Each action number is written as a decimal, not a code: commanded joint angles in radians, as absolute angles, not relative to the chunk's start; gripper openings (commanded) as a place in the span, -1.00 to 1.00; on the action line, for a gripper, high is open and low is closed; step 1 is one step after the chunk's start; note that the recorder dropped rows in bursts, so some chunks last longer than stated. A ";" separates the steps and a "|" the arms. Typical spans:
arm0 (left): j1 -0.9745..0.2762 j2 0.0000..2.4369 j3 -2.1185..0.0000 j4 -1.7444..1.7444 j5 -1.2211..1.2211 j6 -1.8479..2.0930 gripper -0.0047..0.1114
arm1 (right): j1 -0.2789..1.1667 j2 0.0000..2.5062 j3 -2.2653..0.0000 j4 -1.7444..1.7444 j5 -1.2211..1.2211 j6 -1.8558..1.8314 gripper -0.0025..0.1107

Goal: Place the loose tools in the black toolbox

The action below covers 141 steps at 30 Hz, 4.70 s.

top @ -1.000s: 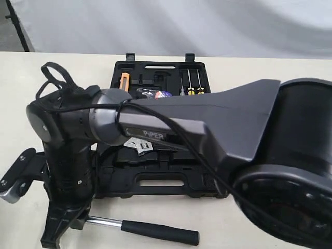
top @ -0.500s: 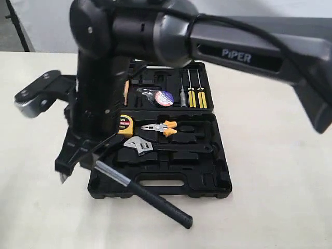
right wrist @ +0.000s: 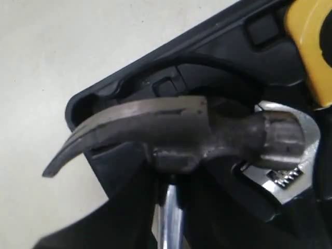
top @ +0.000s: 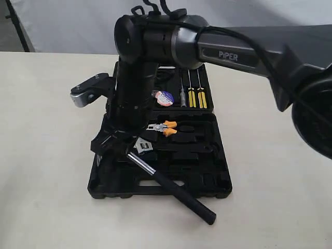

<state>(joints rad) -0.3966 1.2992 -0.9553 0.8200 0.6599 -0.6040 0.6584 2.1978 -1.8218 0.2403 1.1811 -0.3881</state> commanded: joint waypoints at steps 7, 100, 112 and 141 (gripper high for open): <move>-0.393 1.291 -0.946 0.806 0.643 -0.614 -0.89 | 0.668 2.181 -1.824 0.207 1.160 -0.329 0.25; -0.393 1.291 -0.946 0.806 0.643 -0.614 -0.89 | 1.084 2.093 -1.378 -1.379 1.184 0.872 0.39; -0.393 1.291 -0.946 0.806 0.643 -0.614 -0.89 | 0.631 1.964 -1.378 -0.481 0.729 0.458 -0.43; -0.393 1.291 -0.946 0.806 0.643 -0.614 -0.89 | 0.236 2.191 -1.658 0.648 1.065 -0.581 -0.68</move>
<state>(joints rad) -0.3966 1.2992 -0.9553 0.8200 0.6599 -0.6040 0.2424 2.1702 -1.6216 0.6642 1.0488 -0.6017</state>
